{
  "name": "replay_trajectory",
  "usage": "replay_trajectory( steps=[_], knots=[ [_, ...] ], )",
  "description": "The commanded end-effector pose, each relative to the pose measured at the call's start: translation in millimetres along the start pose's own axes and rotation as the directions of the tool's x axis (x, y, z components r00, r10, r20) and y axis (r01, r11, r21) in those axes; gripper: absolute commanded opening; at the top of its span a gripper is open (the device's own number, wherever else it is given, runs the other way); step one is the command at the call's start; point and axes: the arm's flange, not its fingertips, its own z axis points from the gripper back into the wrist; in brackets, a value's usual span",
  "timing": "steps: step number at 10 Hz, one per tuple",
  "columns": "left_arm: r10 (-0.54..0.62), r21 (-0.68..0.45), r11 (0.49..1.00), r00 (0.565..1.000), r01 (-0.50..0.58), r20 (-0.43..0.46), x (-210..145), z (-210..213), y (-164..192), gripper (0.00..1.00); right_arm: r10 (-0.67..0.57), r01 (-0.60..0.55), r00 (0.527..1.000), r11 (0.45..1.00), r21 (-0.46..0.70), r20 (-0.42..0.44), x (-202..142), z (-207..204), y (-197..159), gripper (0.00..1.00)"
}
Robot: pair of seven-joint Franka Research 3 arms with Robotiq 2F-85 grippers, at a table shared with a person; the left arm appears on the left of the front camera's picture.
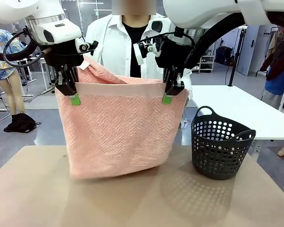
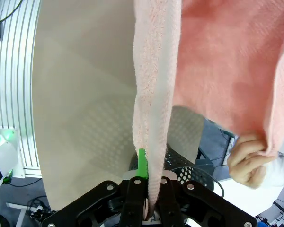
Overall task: Fold the towel.
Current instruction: Release the end of the 100 cm Hotel Towel you were holding and grab the top end of the folded side.
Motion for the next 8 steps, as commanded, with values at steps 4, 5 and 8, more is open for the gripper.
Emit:
replay_trajectory(
  steps=[4,5,8],
  knots=[
    [0.001,0.004,1.0,1.0,-0.001,-0.002,-0.6,1.5,0.1,0.0,0.002,-0.002,1.0,1.0,0.001,-0.001,-0.4,0.3,0.0,0.0],
    [0.001,0.004,1.0,1.0,-0.001,-0.002,-0.6,1.5,0.1,0.0,0.002,-0.002,1.0,1.0,0.001,-0.001,-0.4,0.3,0.0,0.0],
    [0.001,0.004,1.0,1.0,-0.001,-0.002,-0.6,1.5,0.1,0.0,0.002,-0.002,1.0,1.0,0.001,-0.001,-0.4,0.3,0.0,0.0]
  ],
)
